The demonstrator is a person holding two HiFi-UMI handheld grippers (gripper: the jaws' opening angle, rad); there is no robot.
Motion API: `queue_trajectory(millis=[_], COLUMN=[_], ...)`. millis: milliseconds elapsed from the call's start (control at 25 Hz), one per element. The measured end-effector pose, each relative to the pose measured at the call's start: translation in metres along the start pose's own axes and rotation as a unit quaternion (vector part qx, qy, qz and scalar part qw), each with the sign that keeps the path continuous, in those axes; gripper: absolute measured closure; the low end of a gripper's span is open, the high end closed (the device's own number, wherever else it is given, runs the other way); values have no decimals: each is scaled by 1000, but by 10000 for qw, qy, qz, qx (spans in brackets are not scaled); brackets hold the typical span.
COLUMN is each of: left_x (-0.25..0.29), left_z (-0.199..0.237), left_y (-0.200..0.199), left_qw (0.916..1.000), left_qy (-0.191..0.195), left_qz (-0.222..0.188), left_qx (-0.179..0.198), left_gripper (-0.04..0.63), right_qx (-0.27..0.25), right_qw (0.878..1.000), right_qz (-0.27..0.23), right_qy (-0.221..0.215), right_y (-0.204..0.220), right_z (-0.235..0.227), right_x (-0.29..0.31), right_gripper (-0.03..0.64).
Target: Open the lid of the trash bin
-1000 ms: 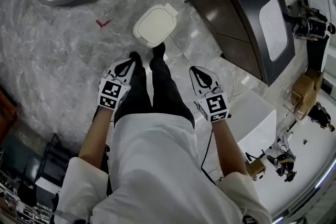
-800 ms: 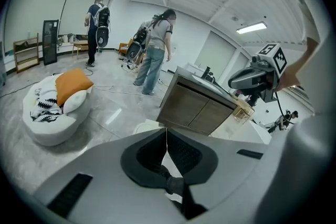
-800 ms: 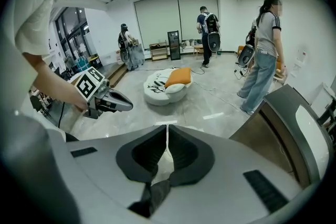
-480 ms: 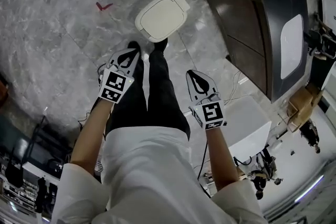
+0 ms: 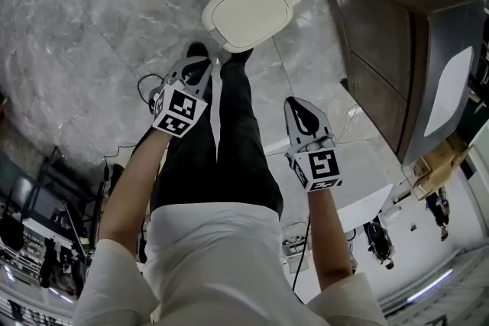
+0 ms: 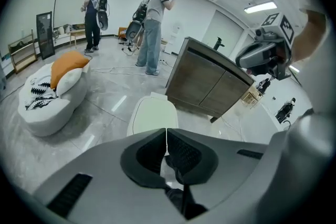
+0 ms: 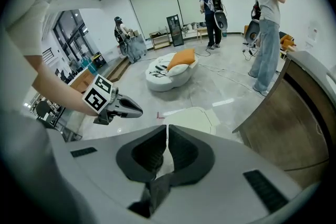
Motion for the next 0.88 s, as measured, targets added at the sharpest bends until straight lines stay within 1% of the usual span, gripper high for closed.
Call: queue_trajectory(millis=[200, 360, 440, 640, 760, 880], left_x=[41, 72, 86, 118, 134, 147], left_z=[9, 11, 14, 23, 28, 34], left_y=[22, 47, 55, 71, 79, 84], left_qw=[9996, 9988, 9984, 9971, 9956, 9936], left_qy=[-207, -150, -177, -325, -439, -510], left_qz=[172, 464, 529, 673, 815, 1003], left_qx=[-20, -69, -131, -158, -170, -99], left_gripper=[575, 577, 575, 575, 575, 575], right_qx=[131, 306, 379, 488, 538, 520], right_qw=[9998, 9992, 9988, 9978, 9971, 9966], right_qz=[99, 190, 220, 276, 326, 337], right_qy=[-125, -185, -216, -363, -439, -546], right_y=[17, 32, 38, 55, 62, 66], right_z=[-5, -10, -15, -22, -25, -28], right_x=[23, 40, 48, 66, 70, 74], right_gripper=[584, 584, 584, 584, 584, 584])
Point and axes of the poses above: the fingertips, and each gripper's own axes: x forward along the fingers, z to its left, y out of its underside, the point moved 6 cm from there along -x, backward along the fingers, and after that the axes turned 3 degrees about y, right-handed, at the moved point
